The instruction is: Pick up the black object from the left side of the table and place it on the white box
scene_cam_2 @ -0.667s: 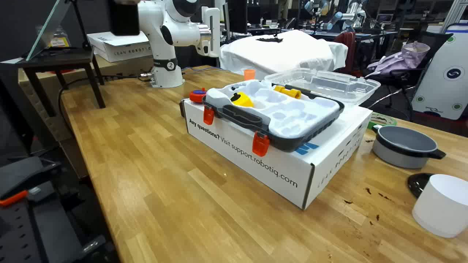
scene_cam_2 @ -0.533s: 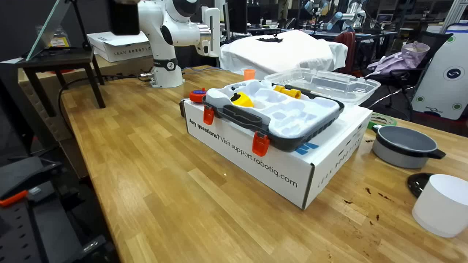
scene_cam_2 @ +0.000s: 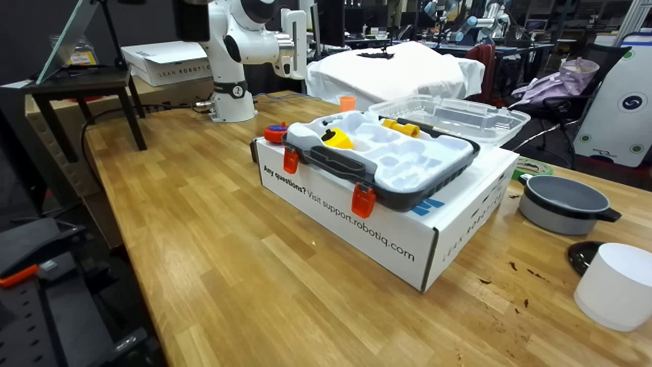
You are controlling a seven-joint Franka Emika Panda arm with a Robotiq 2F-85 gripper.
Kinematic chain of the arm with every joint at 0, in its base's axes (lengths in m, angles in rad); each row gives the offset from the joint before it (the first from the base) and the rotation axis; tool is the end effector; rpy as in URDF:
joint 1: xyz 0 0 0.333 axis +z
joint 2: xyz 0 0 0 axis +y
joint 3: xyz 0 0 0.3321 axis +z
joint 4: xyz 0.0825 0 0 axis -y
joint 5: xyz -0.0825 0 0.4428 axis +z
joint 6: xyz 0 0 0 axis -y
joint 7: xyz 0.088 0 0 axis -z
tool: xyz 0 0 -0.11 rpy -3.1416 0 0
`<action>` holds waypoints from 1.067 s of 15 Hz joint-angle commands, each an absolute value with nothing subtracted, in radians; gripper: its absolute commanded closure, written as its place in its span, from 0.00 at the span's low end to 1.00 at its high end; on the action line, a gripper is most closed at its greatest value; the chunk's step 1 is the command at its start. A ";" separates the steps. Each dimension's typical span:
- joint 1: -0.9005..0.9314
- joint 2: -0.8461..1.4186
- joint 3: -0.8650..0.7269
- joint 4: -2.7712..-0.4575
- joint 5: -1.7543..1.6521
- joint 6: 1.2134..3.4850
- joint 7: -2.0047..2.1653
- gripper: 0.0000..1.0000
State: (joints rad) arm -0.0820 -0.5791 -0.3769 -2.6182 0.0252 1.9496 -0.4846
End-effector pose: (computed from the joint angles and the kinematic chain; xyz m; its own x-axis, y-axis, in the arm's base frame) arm 0.3635 -0.1671 0.3984 0.9964 0.0848 -0.0036 0.0811 -0.9638 -0.2539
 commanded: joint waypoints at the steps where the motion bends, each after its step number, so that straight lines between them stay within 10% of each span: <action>1: -0.070 -0.514 -0.303 -2.616 0.056 2.066 -0.425 0.00; 16: -0.012 -0.437 -0.176 -2.601 0.078 2.186 -0.333 0.00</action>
State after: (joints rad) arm -0.0267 -0.4673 -0.2229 -2.6201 0.0783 2.1565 -0.3526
